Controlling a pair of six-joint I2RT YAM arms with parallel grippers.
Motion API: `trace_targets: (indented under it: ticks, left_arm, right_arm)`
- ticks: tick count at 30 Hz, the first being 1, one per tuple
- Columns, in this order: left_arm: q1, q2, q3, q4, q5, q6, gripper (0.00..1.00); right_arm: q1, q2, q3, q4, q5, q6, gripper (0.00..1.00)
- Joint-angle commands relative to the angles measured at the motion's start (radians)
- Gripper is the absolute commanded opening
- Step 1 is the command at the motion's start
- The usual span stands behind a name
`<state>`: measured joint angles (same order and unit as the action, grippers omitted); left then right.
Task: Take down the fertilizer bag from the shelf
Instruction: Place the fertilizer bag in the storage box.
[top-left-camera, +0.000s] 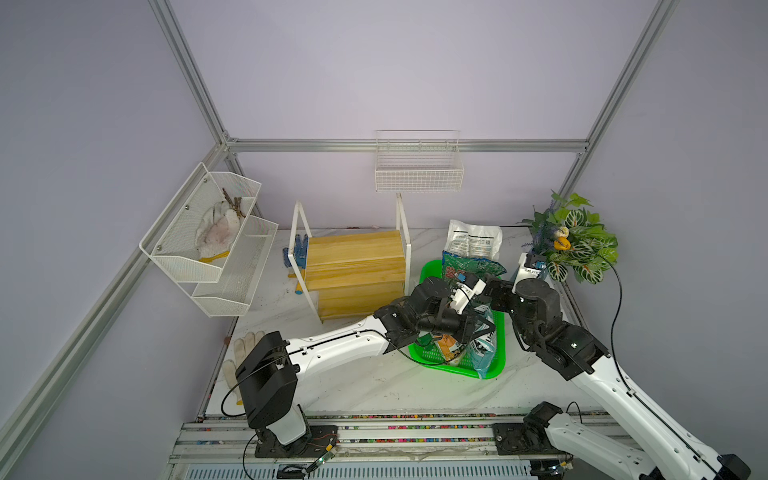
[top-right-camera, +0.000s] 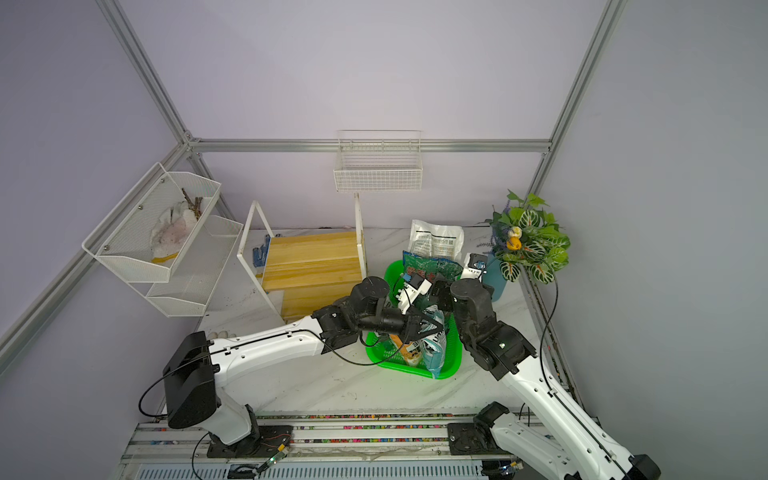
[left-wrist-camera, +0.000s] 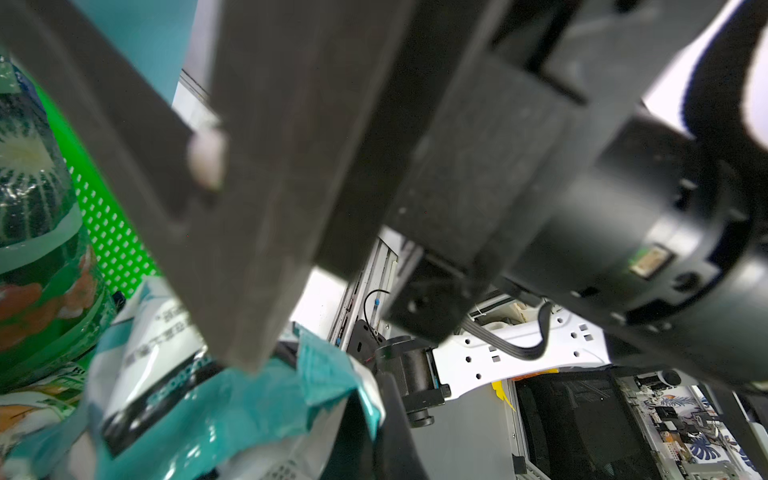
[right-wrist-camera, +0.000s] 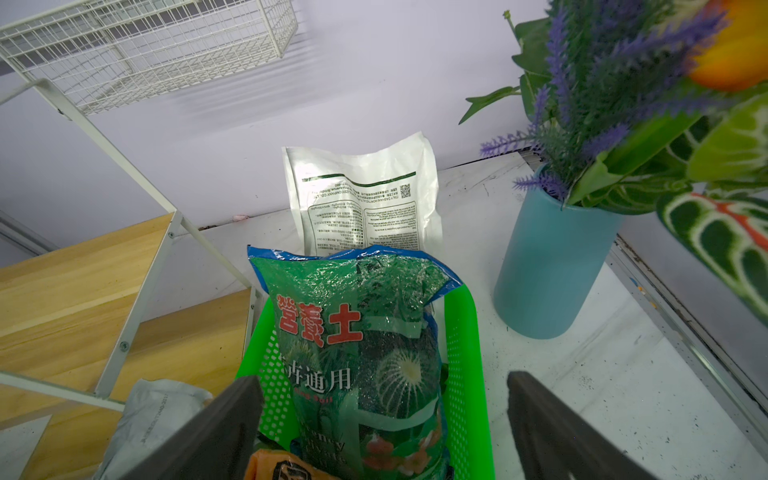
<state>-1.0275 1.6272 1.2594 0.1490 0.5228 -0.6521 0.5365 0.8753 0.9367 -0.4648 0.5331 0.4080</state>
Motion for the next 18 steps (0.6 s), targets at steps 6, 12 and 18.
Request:
trace_targets:
  ticks: [6, 12, 18]
  left_arm:
    - [0.003, 0.003, 0.097, 0.104, -0.023, 0.058, 0.00]
    - [0.047, 0.084, 0.042, 0.089, -0.031, 0.049, 0.00]
    - [0.106, 0.114, 0.034, 0.031, -0.093, 0.076, 0.00]
  right_arm:
    - [-0.005, -0.022, -0.012, 0.012, 0.010, 0.011, 0.97]
    - [-0.006, -0.038, -0.015, 0.009, 0.014, 0.005, 0.96]
    - [-0.005, -0.043, -0.018, 0.008, 0.014, 0.003, 0.96]
